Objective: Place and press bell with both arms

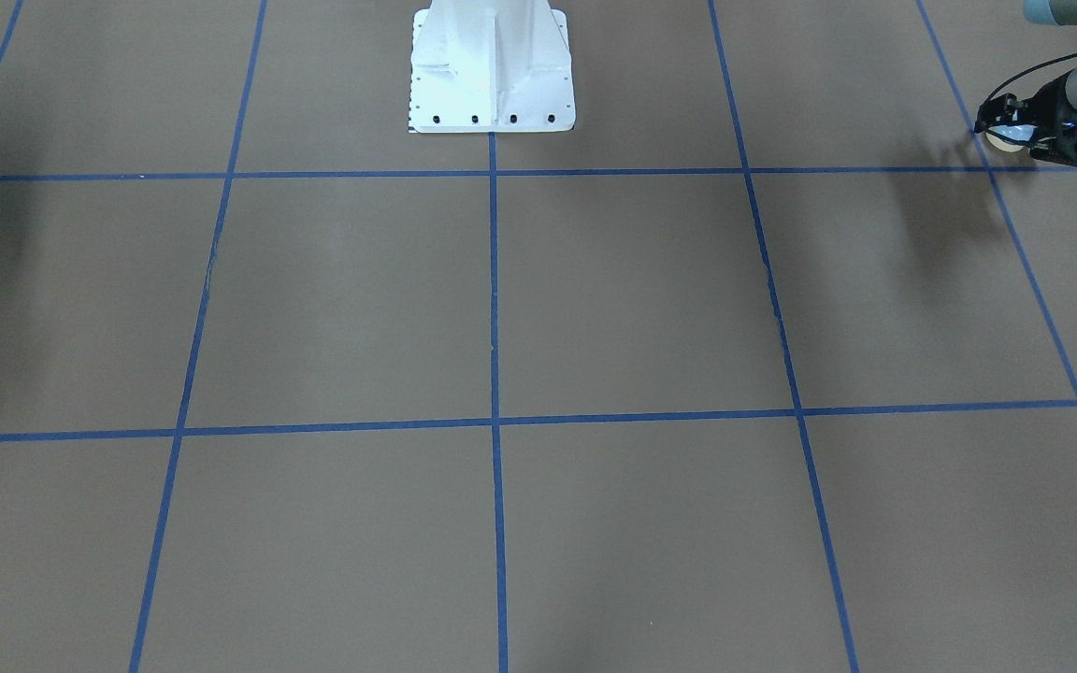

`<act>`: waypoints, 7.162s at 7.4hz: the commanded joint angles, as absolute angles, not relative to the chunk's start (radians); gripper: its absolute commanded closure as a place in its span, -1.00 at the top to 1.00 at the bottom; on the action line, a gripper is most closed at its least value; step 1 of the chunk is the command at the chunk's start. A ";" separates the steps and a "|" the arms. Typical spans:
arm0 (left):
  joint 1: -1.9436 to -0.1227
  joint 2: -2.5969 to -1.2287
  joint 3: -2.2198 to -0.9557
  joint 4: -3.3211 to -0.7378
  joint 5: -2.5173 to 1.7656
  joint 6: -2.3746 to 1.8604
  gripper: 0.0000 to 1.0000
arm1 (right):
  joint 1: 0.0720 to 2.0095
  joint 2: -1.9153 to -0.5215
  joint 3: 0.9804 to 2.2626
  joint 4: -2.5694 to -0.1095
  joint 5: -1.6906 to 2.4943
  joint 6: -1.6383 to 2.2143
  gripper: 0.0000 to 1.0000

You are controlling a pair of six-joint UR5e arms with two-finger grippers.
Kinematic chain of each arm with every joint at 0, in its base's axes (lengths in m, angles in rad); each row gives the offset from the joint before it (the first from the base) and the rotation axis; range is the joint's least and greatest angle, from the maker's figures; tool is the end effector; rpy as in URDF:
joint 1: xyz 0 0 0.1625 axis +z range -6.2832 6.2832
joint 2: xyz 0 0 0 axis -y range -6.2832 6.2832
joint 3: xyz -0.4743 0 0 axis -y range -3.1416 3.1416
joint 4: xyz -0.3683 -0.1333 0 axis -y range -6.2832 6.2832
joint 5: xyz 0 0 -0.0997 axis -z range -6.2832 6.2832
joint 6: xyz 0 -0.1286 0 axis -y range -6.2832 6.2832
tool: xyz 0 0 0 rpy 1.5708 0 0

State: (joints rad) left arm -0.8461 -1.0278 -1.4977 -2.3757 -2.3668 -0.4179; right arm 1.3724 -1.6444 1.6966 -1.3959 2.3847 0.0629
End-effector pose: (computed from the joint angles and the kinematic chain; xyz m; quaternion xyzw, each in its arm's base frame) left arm 0.0819 -0.1550 0.8511 -0.1355 0.3716 0.1763 0.9014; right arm -0.0497 -0.4490 0.6799 0.0519 -0.4035 -0.1065 0.9073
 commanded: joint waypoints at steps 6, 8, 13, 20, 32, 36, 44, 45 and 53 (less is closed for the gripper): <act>-0.839 -1.029 -1.502 -2.401 -2.353 -0.426 0.99 | 1.362 -1.644 1.690 -1.396 2.384 0.063 1.00; -0.838 -1.034 -1.500 -2.398 -2.352 -0.426 0.95 | 1.362 -1.644 1.690 -1.396 2.384 0.063 1.00; -0.841 -0.985 -1.661 -2.340 -2.434 -0.425 -1.00 | 1.362 -1.644 1.689 -1.396 2.384 0.063 1.00; -0.907 -1.635 -1.921 -1.426 -2.461 -0.425 -1.00 | 1.362 -1.620 1.663 -1.396 2.382 0.063 1.00; -0.629 -2.693 -0.939 -1.537 -2.349 -0.971 -0.99 | 1.342 -1.555 1.606 -1.396 2.381 0.063 1.00; -0.615 -2.724 -0.904 -1.540 -2.327 -0.985 -0.71 | 1.342 -1.548 1.585 -1.396 2.381 0.063 1.00; -0.597 -2.717 -0.894 -1.580 -2.313 -0.988 0.62 | 1.342 -1.531 1.577 -1.359 2.379 0.061 1.00; -0.600 -2.717 -0.896 -1.582 -2.313 -0.982 0.77 | 1.344 -1.517 1.575 -1.358 2.376 0.063 1.00; -0.860 -2.164 -1.599 -1.486 -2.324 -0.774 0.98 | 0.885 -1.180 1.758 -1.351 2.130 1.012 1.00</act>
State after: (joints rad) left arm -0.8112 -2.3273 -1.4679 -1.4875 -2.3224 -0.8809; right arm 1.0249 -1.2606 1.7147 -1.3530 2.2414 0.7506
